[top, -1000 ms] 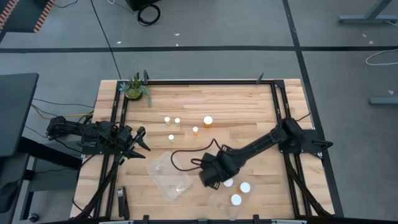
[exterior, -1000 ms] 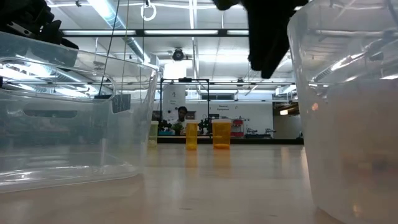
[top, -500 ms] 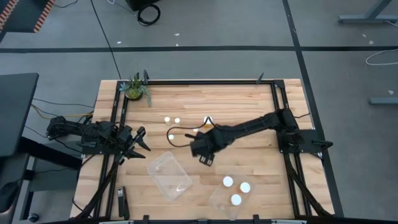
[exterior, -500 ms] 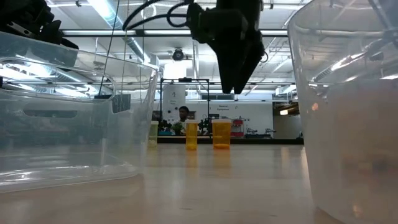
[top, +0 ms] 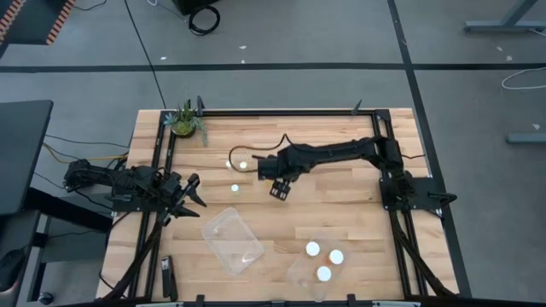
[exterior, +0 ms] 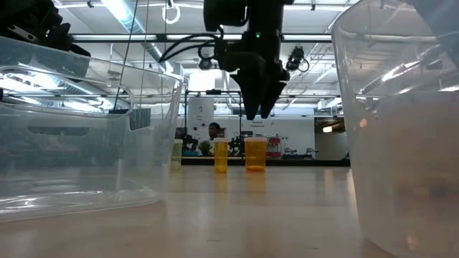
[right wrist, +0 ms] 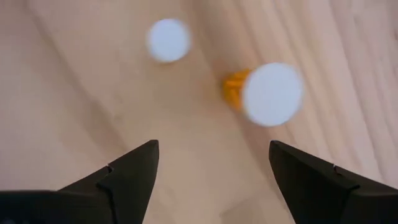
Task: Pick and place medicine bottles into bin by pill shape (circle, oval)
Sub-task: Put the large orange pill bottle into the right transparent bin
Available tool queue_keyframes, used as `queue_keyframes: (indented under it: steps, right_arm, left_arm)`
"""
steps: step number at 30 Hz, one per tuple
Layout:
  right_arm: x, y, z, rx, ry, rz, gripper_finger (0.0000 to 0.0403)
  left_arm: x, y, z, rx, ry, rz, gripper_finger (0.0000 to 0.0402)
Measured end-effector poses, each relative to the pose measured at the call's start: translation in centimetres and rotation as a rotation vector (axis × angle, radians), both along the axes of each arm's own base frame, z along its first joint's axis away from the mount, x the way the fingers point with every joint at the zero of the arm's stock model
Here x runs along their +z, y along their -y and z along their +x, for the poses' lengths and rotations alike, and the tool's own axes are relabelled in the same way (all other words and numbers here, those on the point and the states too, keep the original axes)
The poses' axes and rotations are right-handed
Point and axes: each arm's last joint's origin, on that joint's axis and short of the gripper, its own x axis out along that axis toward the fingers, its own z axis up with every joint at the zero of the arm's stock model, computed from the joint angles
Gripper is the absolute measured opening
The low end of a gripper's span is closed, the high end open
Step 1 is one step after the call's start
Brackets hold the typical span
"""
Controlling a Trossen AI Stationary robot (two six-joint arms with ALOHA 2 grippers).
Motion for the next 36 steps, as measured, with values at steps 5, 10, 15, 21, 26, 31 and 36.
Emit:
queue_keyframes:
  steps: [5, 10, 15, 21, 26, 31, 36]
  right_arm:
    - [0.0, 2.8, -0.2, -0.069, 0.003, 0.025, 0.0313]
    - [0.0, 4.7, -0.2, -0.094, 0.023, 0.052, 0.0313]
    - [0.0, 5.8, -0.2, -0.099, 0.034, 0.049, 0.0326]
    - [0.0, 6.2, 0.0, -0.1, 0.065, 0.049, 0.036]
    - [-0.6, 6.2, 0.2, -0.099, 0.082, 0.05, 0.0367]
    - [-2.1, 6.5, -0.2, -0.108, 0.057, 0.056, 0.0367]
    - [-3.1, 7.2, -0.3, -0.124, 0.077, 0.064, 0.0367]
  left_arm:
    - [0.0, 0.0, 0.0, 0.0, 0.0, 0.0, 0.018]
    - [0.0, 0.0, 0.0, 0.0, 0.0, 0.0, 0.0179]
    - [0.0, 0.0, 0.0, 0.0, 0.0, 0.0, 0.0177]
    - [0.0, 0.0, 0.0, 0.0, 0.0, 0.0, 0.0181]
    - [0.0, 0.0, 0.0, 0.0, 0.0, 0.0, 0.0177]
    - [0.0, 0.0, 0.0, 0.0, 0.0, 0.0, 0.018]
    - [0.0, 0.0, 0.0, 0.0, 0.0, 0.0, 0.0179]
